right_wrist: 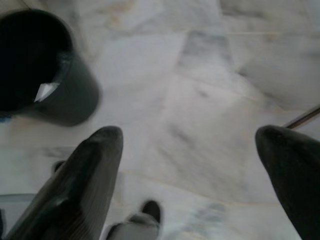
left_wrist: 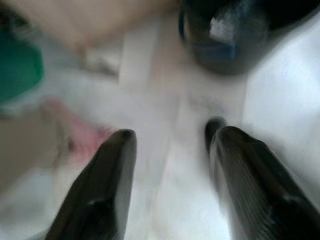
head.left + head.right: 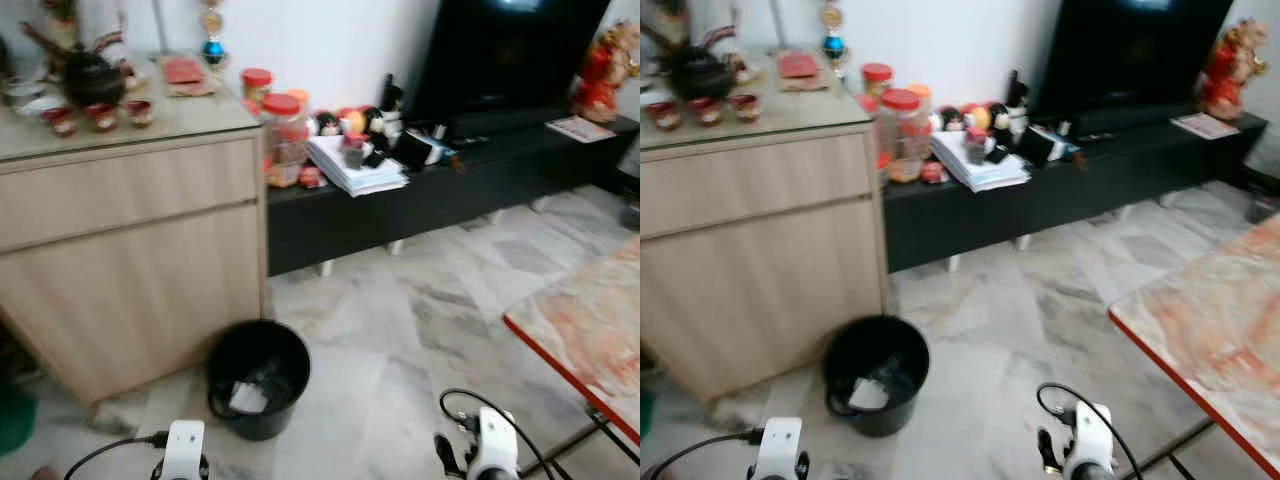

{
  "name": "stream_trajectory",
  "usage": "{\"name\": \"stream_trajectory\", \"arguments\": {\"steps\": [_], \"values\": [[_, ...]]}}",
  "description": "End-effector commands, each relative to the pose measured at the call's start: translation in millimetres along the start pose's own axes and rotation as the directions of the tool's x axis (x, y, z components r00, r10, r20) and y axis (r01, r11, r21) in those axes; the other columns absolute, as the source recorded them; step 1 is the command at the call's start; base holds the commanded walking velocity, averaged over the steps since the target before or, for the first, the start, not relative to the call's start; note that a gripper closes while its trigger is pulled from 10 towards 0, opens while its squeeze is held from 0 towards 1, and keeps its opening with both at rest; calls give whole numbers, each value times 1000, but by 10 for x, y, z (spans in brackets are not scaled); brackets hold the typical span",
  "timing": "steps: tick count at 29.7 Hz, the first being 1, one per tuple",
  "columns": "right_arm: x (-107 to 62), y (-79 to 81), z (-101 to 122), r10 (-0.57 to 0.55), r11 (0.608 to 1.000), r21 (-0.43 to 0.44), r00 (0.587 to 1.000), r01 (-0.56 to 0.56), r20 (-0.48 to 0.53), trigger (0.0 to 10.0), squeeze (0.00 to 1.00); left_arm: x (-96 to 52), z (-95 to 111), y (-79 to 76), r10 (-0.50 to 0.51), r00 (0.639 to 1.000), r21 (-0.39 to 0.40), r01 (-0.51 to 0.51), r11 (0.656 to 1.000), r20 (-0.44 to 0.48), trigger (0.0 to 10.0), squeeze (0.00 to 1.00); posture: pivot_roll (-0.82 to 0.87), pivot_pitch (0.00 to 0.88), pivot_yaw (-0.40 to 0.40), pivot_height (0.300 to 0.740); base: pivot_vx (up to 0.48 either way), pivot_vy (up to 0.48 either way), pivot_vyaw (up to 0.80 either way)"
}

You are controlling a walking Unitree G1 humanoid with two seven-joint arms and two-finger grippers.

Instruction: Picking trash to rubbish bin

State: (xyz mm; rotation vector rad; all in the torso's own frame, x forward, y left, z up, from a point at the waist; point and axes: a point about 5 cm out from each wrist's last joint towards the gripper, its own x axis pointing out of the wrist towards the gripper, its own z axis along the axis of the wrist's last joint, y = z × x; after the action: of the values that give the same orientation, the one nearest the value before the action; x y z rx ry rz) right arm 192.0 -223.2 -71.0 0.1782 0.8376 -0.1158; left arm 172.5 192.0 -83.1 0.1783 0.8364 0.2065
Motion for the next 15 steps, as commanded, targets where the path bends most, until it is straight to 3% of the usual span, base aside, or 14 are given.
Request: {"name": "stream_trajectory", "arguments": {"steps": [1,7,15], "values": [[-6,-31,6,-12,1000,10,1000,12,4,10000,0,-17,-62,-12,-3,1000,-4,3,1000,-24,10000,0,6,23,-94,740,-262,0,0],[-5,-38,19,-15,1000,10,1000,15,9,10000,0,-17,-61,-12,0,1000,-5,0,1000,-25,10000,0,4,28,-97,740,-257,0,0],[27,1,201,11,1000,-4,997,-11,81,10000,0,28,140,-22,10,998,32,-12,999,61,10000,0,0,39,-98,740,0,0,0]]}}
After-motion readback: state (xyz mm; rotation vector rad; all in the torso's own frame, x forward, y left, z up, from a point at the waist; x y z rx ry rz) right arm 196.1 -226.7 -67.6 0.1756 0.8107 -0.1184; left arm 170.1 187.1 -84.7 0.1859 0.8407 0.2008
